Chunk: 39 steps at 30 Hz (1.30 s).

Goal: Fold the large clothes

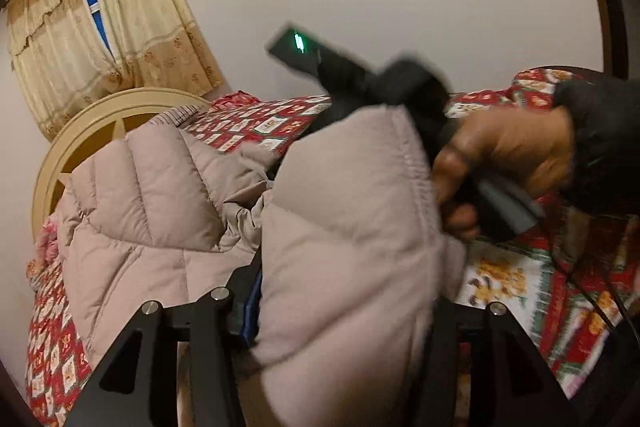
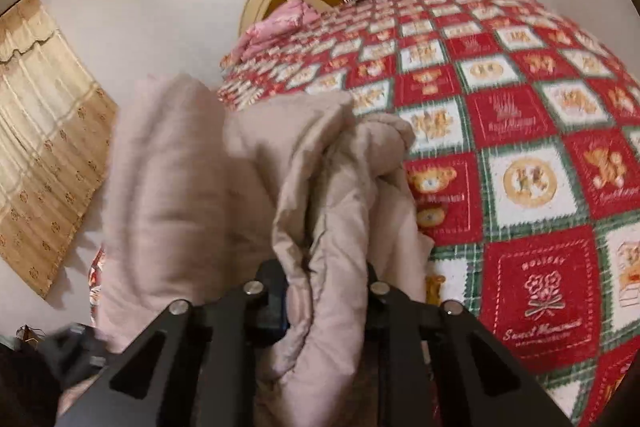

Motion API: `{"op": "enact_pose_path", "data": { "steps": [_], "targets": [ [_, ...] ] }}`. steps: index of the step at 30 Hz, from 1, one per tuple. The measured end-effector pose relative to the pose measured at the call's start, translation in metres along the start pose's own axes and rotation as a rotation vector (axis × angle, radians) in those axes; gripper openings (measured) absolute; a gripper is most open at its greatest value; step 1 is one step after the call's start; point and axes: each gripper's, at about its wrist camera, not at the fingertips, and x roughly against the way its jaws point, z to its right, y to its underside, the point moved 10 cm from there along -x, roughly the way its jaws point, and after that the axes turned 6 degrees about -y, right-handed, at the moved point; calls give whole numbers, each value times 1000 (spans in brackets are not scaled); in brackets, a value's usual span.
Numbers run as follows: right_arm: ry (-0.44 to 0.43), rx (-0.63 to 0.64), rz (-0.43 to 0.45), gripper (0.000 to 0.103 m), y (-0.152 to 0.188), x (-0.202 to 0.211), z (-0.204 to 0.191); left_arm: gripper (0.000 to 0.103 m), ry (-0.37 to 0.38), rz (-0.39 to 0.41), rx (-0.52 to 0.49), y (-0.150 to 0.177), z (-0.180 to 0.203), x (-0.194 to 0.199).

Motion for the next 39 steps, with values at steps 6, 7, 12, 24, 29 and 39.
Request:
{"op": "enact_pose_path", "data": {
  "steps": [6, 7, 12, 24, 29, 39],
  "targets": [
    [-11, -26, -9, 18, 12, -13, 18, 51, 123, 28, -9, 2, -6, 48],
    [-19, -38, -11, 18, 13, -13, 20, 51, 165, 43, 16, 0, -11, 59],
    [-30, -55, -11, 18, 13, -16, 22, 51, 288, 199, 256, -18, -69, 124],
    [13, -19, -1, 18, 11, -19, 15, 55, -105, 20, 654, -5, -202, -28],
    [-17, -46, -16, 19, 14, -22, 18, 55, -36, -7, 536, -21, -153, -56],
    [-188, -189, -29, 17, 18, -29, 34, 58, -14, -115, 319, -20, -99, -107]
  ]
}}
